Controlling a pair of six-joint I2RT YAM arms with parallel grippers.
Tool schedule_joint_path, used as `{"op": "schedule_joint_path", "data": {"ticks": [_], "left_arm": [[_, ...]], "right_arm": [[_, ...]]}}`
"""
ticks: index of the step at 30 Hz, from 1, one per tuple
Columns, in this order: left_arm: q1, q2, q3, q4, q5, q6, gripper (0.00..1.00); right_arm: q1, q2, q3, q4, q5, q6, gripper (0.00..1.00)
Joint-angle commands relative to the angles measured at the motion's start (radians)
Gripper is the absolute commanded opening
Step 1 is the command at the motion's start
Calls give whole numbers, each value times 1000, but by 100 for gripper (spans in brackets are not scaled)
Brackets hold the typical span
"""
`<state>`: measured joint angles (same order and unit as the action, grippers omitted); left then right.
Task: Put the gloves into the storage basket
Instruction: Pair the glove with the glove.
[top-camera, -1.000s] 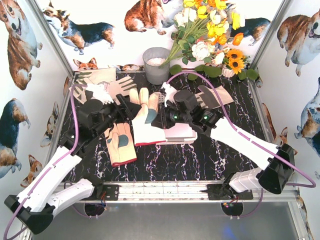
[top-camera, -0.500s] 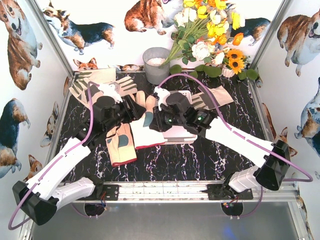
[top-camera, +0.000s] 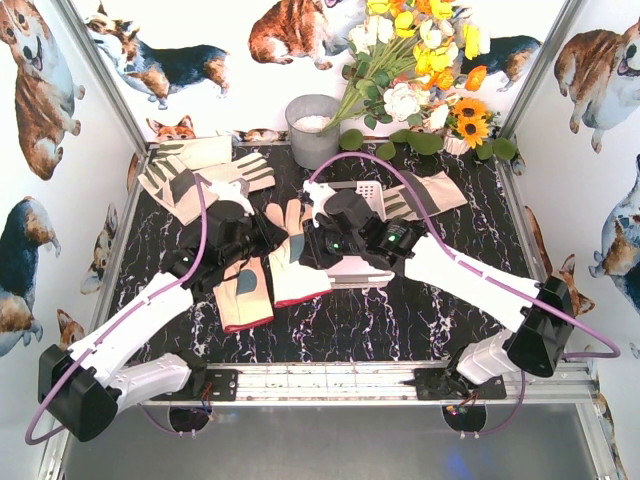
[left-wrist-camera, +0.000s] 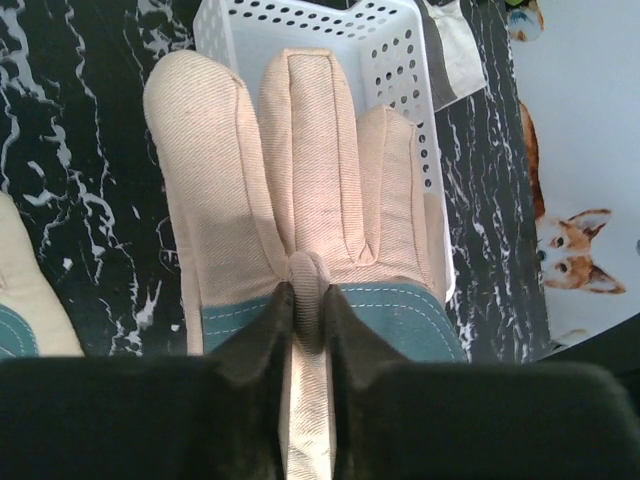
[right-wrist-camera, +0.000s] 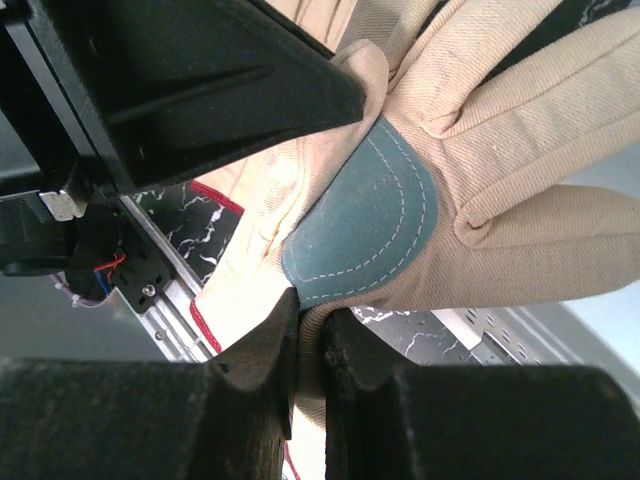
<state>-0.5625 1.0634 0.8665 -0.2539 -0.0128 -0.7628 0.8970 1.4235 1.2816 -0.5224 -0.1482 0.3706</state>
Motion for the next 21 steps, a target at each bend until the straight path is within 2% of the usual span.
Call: {"op": "schedule_joint_path", "data": {"ticks": [1, 4, 7, 11, 14, 17, 19, 21], "left_arm": [[2, -3, -62, 17, -11, -35, 0], [3, 7, -71, 21, -12, -39, 0], [7, 13, -80, 21, -11, -42, 0], [19, 8, -102, 54, 10, -59, 0], [35, 4, -165, 105, 51, -83, 0], [53, -3, -196, 160, 92, -115, 0], [59, -14, -212, 183, 96, -128, 0], [65, -20, -224, 188, 93, -133, 0]], "right_arm": [[2, -3, 23, 86, 51, 19, 0], [1, -3, 7, 101, 72, 38, 2], [-6, -7, -31, 147, 67, 73, 17], [-57, -30, -137, 298, -59, 192, 29], [-104, -42, -219, 450, -159, 300, 33], [-134, -36, -265, 547, -188, 342, 33], [-139, -34, -277, 571, -246, 400, 18], [-139, -38, -287, 587, -252, 403, 10]]}}
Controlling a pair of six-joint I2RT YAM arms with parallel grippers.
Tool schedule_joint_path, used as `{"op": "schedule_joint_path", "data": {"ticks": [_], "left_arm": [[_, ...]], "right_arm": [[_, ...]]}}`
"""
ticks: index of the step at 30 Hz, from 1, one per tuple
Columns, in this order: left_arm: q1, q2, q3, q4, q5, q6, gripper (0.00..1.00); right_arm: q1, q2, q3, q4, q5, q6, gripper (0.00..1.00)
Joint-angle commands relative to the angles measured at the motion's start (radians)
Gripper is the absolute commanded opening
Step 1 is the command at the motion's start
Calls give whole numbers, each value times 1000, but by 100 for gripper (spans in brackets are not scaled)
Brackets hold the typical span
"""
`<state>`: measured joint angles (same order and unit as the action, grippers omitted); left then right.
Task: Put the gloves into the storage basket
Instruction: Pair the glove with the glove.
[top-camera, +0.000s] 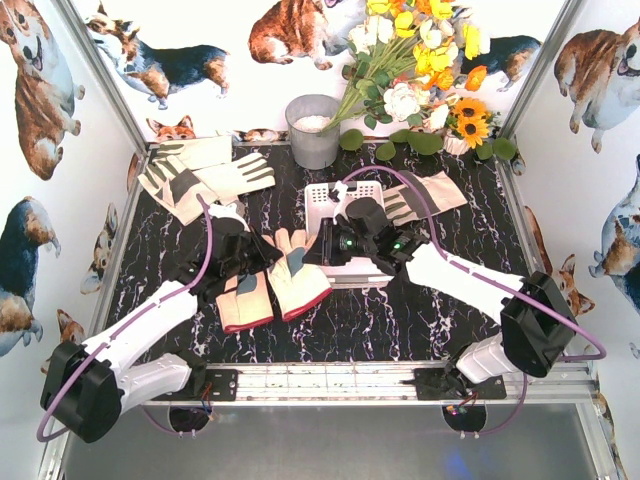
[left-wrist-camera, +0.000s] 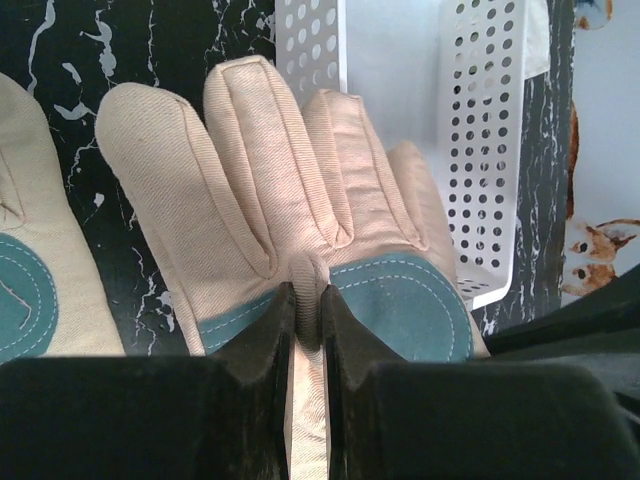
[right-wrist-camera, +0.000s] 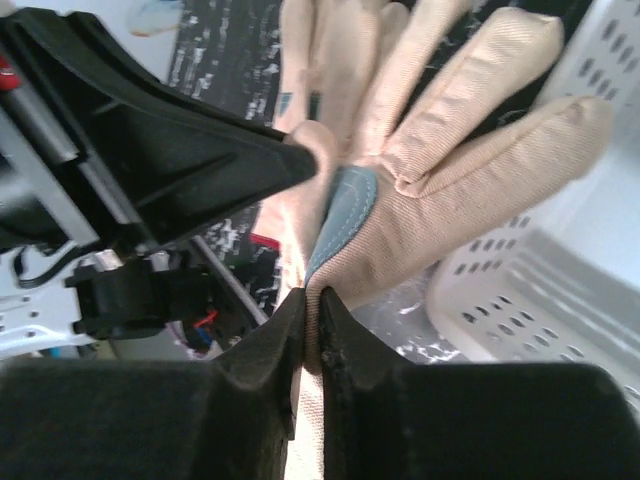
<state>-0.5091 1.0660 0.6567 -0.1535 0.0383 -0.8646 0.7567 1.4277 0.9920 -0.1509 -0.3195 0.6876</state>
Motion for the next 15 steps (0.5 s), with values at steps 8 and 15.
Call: {"op": "schedule_joint_path", "data": {"ticks": [8, 15], "left_arm": [[20, -10, -59, 88, 72, -44, 0], [20, -56, -3, -30, 15, 12, 44]], "right_arm": [[4, -52, -28, 311, -155, 37, 0], [88, -60, 38, 72, -15, -314, 0]]}}
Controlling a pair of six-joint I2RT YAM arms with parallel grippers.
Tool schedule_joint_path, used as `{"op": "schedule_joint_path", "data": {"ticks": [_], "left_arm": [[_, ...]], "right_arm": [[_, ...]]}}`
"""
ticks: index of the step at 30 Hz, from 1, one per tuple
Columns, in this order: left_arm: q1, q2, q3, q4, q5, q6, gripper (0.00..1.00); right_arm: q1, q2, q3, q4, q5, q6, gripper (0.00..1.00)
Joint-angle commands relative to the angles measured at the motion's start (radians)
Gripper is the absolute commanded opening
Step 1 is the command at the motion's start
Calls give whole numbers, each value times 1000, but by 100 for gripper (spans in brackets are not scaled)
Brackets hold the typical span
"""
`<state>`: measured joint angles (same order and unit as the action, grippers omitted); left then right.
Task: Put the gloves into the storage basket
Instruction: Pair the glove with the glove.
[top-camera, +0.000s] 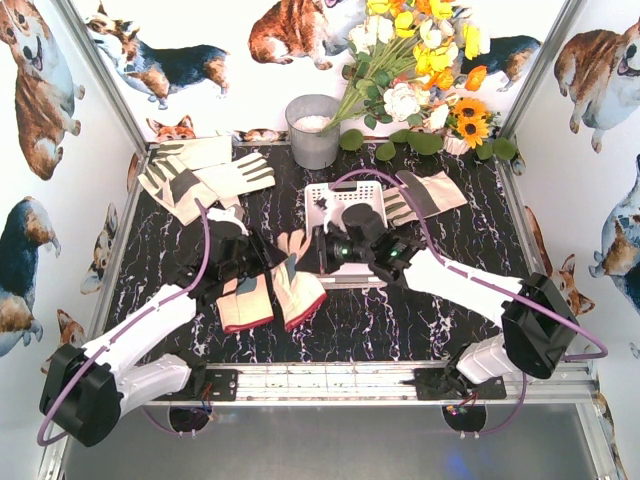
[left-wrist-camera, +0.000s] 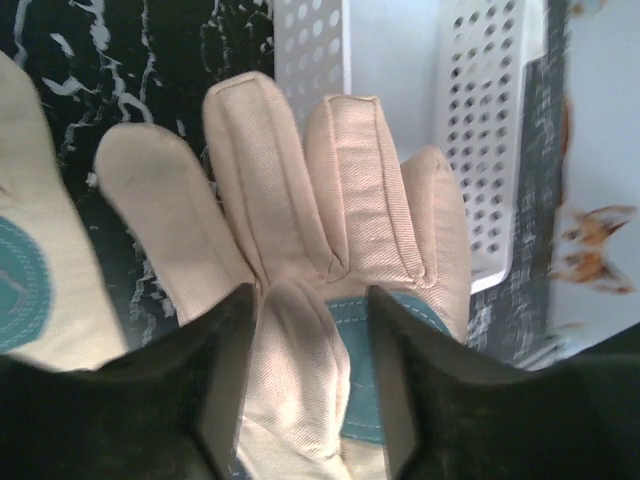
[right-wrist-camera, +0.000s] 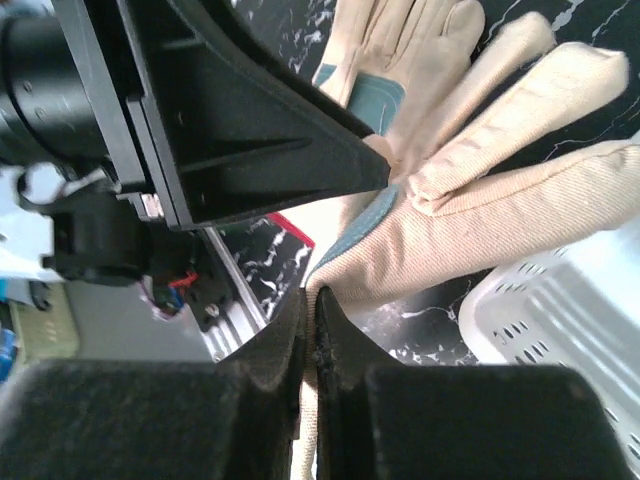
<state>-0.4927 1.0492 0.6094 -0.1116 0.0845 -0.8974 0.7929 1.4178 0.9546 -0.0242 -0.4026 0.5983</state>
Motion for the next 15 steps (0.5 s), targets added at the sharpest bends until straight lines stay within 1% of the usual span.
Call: {"op": "schedule_joint_path", "data": {"ticks": [1, 4, 8, 11, 15], "left_arm": [[3, -50, 63, -100, -41, 58, 51], [3, -75, 110, -165, -60, 96, 64], [3, -74, 175, -206, -24, 121, 70], [3, -58, 189, -180, 56, 119, 76], [2, -10, 219, -136, 145, 112, 81]], "right_arm": [[63, -50, 90, -93, 90, -271, 0], [83, -52, 119, -164, 152, -369, 0], [86, -69, 117, -181, 180, -437, 0], [91, -87, 105, -177, 194, -478, 0], [100, -116, 76, -156, 209, -554, 0]]}}
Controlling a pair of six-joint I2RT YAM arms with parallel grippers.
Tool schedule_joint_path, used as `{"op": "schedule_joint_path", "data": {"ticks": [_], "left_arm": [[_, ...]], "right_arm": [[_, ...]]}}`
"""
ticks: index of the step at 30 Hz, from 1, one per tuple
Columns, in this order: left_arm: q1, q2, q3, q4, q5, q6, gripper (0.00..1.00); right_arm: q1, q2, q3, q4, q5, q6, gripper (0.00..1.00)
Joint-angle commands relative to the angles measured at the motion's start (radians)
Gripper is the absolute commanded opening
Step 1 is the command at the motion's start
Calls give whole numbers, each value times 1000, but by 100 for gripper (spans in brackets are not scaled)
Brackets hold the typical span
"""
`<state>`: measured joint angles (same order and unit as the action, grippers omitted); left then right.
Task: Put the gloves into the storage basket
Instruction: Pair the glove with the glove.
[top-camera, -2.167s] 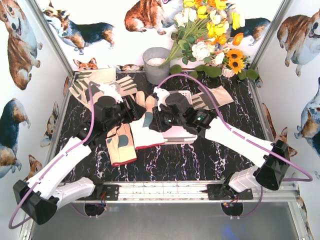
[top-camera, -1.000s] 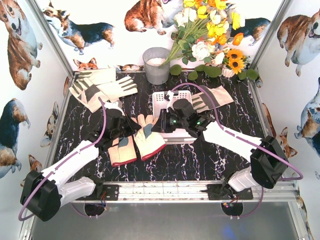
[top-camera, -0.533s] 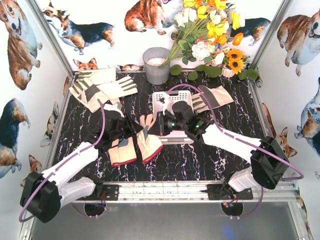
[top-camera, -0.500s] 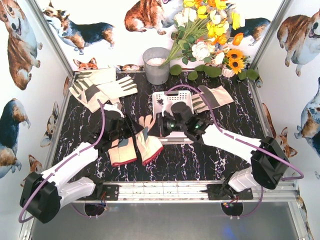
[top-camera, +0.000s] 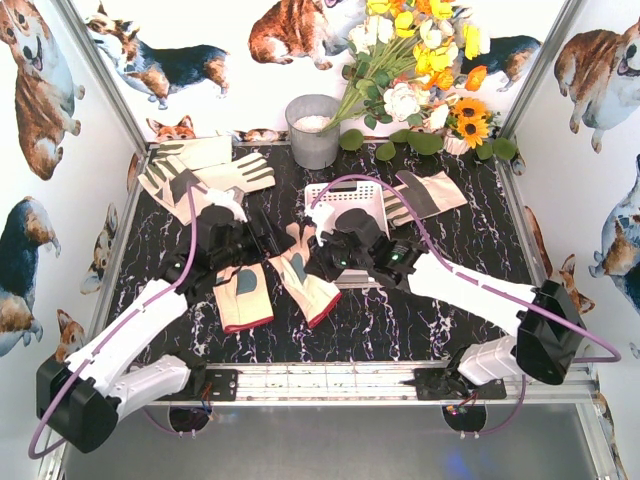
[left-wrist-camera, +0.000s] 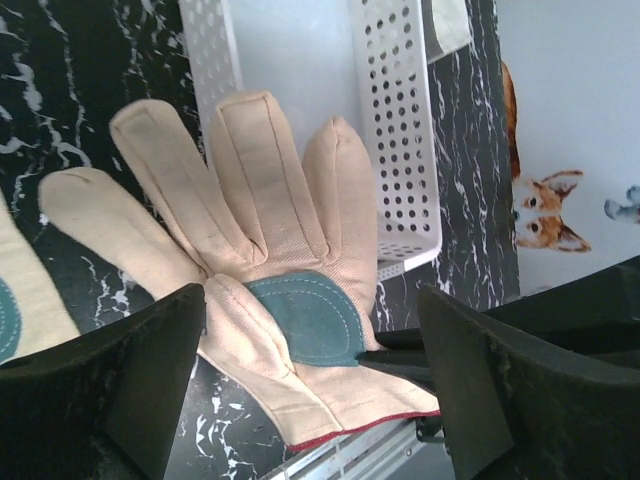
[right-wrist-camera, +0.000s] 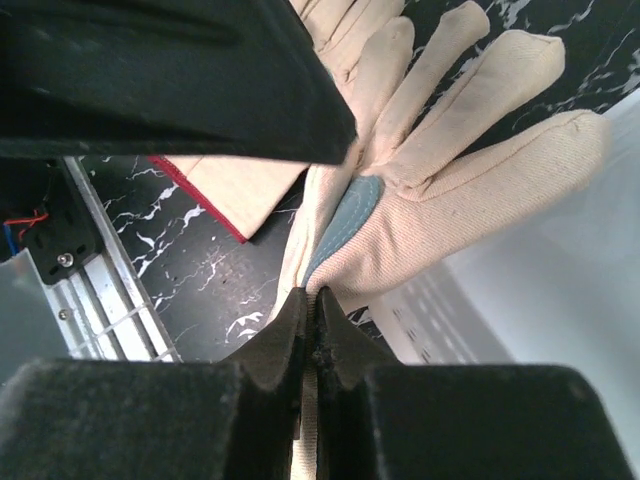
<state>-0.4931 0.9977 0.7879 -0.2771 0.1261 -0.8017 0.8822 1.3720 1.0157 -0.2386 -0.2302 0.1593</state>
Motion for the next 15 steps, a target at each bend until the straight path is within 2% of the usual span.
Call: {"op": "schedule_joint_path", "data": {"ticks": [1, 7, 15], "left_arm": [[1, 51, 48, 40, 118, 17, 83], [-2, 131, 93, 32, 160, 34, 88], [-41, 198, 101, 143, 193, -7, 95]], "right_arm": [[12, -76, 12, 58, 41, -133, 0], [17, -125, -30, 102, 39, -233, 0], [26, -143, -49, 110, 65, -288, 0]]}}
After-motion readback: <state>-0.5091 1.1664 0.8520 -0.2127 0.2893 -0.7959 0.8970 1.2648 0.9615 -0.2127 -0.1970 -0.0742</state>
